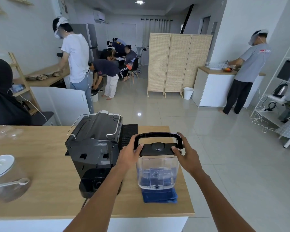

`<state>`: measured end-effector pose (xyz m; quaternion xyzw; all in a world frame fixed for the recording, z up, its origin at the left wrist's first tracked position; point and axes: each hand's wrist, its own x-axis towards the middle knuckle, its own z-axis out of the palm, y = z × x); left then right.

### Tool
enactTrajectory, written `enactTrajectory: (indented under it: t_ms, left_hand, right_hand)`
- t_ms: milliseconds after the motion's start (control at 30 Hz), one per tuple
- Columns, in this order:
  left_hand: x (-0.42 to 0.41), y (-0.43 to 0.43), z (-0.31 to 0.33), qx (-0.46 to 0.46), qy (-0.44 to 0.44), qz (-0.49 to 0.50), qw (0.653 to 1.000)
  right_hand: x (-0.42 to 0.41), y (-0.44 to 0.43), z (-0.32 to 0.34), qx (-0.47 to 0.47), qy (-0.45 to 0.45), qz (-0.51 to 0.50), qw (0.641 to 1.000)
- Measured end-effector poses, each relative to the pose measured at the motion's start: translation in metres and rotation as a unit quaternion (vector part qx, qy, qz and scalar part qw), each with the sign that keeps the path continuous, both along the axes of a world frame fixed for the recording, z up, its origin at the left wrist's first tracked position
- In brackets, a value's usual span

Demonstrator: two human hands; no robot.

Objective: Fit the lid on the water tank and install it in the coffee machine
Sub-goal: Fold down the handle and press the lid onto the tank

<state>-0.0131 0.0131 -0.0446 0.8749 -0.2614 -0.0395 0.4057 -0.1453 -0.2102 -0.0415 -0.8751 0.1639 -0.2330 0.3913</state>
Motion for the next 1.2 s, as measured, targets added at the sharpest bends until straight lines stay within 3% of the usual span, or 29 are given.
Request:
enactTrajectory:
  t_ms: [200, 667, 1000, 1200]
  left_hand:
    - [-0.015, 0.013, 0.01, -0.002, 0.032, -0.07, 0.997]
    - [-0.008, 0.017, 0.011, 0.07, -0.107, -0.091, 0.988]
    - [-0.013, 0.016, 0.0, 0.007, -0.117, -0.065, 0.991]
    - [-0.018, 0.017, 0.0, -0.033, -0.14, -0.039, 0.989]
  right_hand:
    - [-0.003, -0.002, -0.004, -0.009, -0.006, 0.009, 1.0]
    - [-0.005, -0.005, -0.001, -0.019, 0.002, 0.024, 1.0]
    - [-0.012, -0.003, -0.007, -0.015, -0.005, 0.025, 1.0]
    - [-0.016, 0.009, -0.003, 0.049, -0.025, -0.002, 0.998]
